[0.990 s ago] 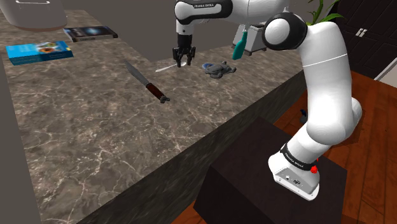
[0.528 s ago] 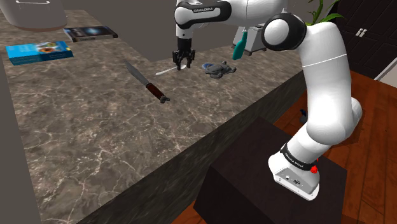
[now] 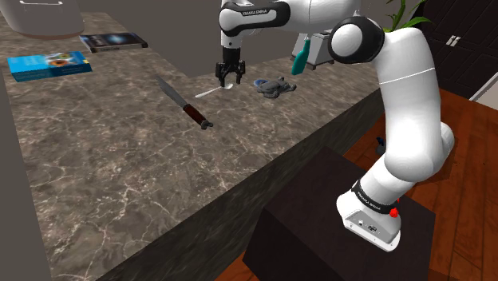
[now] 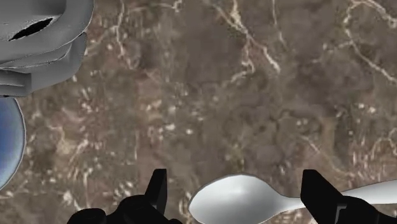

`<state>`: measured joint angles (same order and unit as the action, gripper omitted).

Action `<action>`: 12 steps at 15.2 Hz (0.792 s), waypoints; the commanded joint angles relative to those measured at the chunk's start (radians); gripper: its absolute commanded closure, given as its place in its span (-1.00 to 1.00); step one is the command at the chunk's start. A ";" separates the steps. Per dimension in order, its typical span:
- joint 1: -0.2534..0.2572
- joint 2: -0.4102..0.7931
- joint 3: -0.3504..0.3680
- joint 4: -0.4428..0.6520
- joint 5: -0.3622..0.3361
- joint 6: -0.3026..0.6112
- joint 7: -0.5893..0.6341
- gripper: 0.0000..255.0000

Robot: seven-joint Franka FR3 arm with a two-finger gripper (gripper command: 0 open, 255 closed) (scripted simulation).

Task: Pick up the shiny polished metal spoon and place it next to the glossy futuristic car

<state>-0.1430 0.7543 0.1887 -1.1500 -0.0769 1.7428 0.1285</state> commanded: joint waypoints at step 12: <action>0.012 0.030 -0.001 0.178 -0.001 -0.147 -0.004 -1.00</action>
<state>-0.1314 0.7837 0.1877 -0.9726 -0.0780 1.5959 0.1247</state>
